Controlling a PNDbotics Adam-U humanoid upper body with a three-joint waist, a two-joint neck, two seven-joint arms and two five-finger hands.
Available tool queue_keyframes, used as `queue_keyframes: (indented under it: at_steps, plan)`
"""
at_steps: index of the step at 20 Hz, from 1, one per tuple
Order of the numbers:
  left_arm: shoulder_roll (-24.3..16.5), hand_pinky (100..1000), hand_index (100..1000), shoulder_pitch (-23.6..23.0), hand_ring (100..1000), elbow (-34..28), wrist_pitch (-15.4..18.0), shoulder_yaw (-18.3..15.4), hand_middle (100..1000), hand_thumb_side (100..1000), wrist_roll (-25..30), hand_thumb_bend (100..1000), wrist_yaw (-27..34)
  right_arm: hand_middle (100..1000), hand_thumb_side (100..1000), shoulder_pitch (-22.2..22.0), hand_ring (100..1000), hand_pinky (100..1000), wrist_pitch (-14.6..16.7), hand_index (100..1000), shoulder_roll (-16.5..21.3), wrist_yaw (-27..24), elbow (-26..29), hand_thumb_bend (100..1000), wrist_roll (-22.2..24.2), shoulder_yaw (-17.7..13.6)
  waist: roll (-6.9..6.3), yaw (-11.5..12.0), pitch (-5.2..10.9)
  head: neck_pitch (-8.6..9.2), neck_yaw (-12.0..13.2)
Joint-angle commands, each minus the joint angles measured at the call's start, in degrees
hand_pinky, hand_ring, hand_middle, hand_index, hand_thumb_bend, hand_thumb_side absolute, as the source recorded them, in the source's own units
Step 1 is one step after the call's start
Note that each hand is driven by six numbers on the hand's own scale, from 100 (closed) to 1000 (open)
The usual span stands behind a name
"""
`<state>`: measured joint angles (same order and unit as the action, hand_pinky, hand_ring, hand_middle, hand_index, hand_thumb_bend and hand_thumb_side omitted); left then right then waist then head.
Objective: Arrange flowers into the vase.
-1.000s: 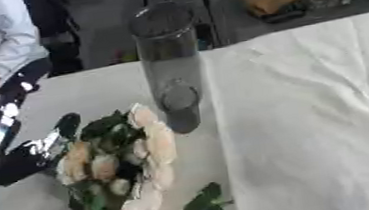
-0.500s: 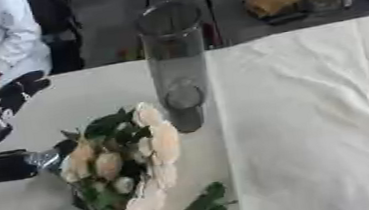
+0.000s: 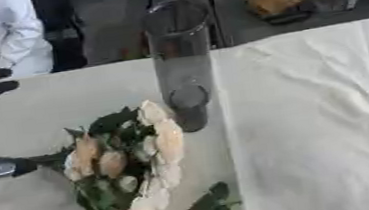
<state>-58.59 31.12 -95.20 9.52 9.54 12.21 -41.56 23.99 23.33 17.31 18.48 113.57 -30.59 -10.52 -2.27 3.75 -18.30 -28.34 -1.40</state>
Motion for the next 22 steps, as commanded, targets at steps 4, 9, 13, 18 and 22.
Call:
queue_keyframes:
  at_steps: [4, 9, 13, 18, 22]
  plan:
    - [-2.19, 911, 1000, 1.05, 968, 0.19, 2.45, -1.78, 996, 640, 5.3, 814, -5.38, 552, 966, 0.61, 594, 645, 0.08, 814, 0.61, -0.6, 1.02, 100, 0.45, 0.07, 0.36, -0.07, 0.74, 0.71, 0.25]
    - [-1.56, 897, 1000, 1.91, 957, 0.15, 3.79, -1.49, 974, 624, 9.57, 810, -7.47, 551, 965, 0.61, 594, 645, 0.06, 814, 0.62, -0.77, 1.02, 100, 0.55, 0.17, 0.55, -0.16, 0.64, 0.87, 0.3]
    - [-0.66, 848, 1000, 3.04, 931, -0.52, 3.79, -1.35, 934, 616, 13.0, 765, -6.17, 548, 962, 0.53, 593, 647, 0.0, 812, 0.54, -0.89, 1.02, 100, 0.58, 0.22, 0.68, -0.38, 0.58, 1.11, 0.52]
    - [0.61, 833, 1000, 5.45, 927, -0.19, 3.13, -0.11, 946, 629, 17.3, 729, -2.43, 546, 960, 0.46, 592, 648, -0.09, 812, 0.48, -1.09, 1.02, 100, 0.57, 0.27, 0.74, -0.61, 0.49, 1.23, 0.74]
    - [1.71, 815, 1000, 6.89, 913, -0.1, 2.21, 0.35, 927, 640, 20.62, 705, -1.01, 544, 959, 0.4, 592, 649, -0.24, 811, 0.41, -1.25, 1.02, 100, 0.59, 0.28, 0.76, -0.79, 0.35, 1.35, 0.87]
